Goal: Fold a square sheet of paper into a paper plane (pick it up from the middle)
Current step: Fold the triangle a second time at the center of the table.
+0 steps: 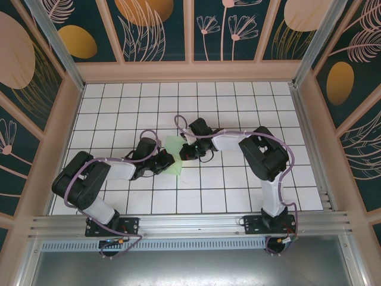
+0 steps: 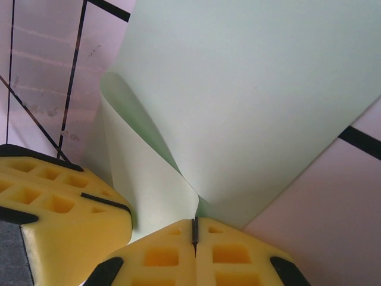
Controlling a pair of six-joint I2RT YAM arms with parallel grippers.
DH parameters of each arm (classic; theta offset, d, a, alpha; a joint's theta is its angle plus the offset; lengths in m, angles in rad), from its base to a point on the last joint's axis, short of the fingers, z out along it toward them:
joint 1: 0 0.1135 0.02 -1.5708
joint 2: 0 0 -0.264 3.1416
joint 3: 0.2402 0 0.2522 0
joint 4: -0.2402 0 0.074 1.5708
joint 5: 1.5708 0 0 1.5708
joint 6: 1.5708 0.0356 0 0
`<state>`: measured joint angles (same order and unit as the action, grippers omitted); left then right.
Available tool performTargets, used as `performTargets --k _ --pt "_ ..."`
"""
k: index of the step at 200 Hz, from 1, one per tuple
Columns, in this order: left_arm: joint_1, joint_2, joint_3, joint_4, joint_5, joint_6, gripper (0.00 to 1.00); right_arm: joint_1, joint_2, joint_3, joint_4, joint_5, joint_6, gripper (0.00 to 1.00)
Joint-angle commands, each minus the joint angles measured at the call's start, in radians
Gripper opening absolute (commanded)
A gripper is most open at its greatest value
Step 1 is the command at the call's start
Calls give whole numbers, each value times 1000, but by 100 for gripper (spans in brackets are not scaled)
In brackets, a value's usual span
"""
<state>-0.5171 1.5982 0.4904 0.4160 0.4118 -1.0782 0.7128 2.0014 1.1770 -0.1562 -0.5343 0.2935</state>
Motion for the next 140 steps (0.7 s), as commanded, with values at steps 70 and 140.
performTargets --k 70,140 --pt "-4 23 20 -12 1 13 0 -6 -10 9 -2 6 -26 0" --pt "-4 15 16 -38 -14 13 0 -6 -2 25 -6 11 -36 0"
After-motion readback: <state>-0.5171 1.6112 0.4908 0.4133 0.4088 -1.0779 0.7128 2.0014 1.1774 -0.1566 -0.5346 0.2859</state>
